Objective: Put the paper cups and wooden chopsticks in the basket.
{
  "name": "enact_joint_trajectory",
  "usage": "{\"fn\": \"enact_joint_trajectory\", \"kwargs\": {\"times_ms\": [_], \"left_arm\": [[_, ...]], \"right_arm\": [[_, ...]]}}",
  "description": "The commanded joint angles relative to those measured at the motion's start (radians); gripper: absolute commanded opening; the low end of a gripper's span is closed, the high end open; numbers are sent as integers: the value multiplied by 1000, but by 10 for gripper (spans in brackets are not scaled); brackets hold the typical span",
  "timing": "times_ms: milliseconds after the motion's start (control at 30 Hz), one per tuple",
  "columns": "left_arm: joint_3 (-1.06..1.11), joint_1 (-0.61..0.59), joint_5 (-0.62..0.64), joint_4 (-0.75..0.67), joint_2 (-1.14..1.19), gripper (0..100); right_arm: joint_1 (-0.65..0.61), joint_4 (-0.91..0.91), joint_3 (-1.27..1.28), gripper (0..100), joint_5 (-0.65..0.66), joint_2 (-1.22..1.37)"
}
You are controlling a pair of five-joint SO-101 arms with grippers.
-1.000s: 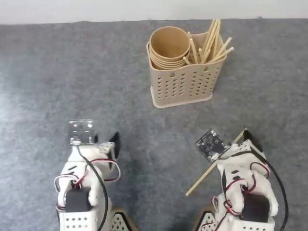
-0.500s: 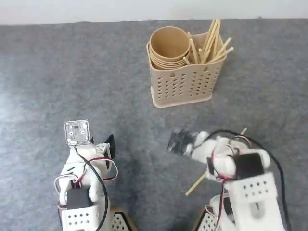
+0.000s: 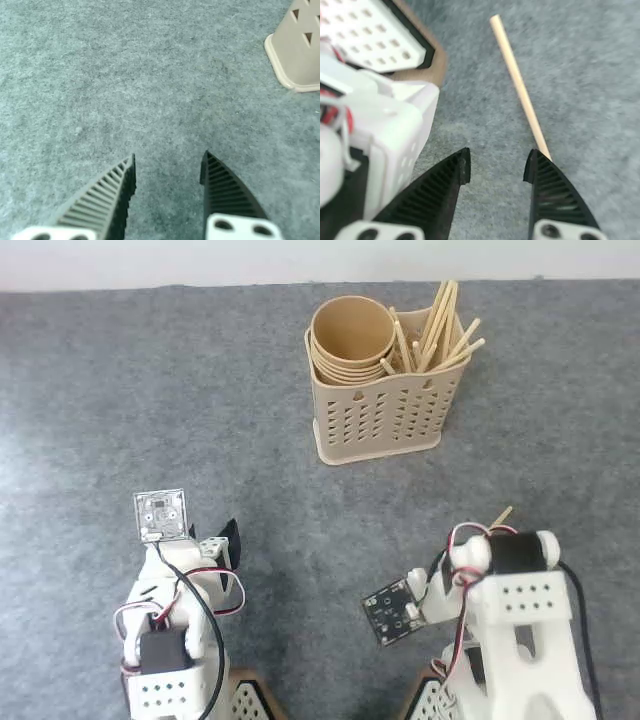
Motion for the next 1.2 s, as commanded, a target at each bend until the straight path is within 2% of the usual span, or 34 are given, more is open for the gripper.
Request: {"fn": "enact_joint_trajectory", "kwargs": {"times_ms": [0, 267, 567, 633, 733, 833, 900, 1033, 1167], "left_arm": [[-4, 3, 5, 6, -15, 195], [-4, 3, 5, 6, -15, 195], [-4, 3, 5, 9, -15, 195], [-4, 3, 5, 9, -15, 195], [-4, 3, 5, 9, -15, 195], [-4, 3, 5, 9, -15, 195], [-4, 3, 5, 9, -15, 195], [-4, 3, 5, 9, -15, 195], [-4, 3, 5, 9, -15, 195]], "right_arm": [[16, -62, 32, 190, 61, 91], [-13, -337, 69, 190, 57, 278], [-87, -516, 68, 188, -25, 490], [-87, -549, 63, 153, -23, 541], [-88, -562, 55, 5, -26, 572], [-87, -562, 54, 39, -26, 572], [-85, -562, 54, 6, -26, 572], [-84, -559, 49, 8, -31, 570], [-91, -545, -37, 9, -198, 544]]}}
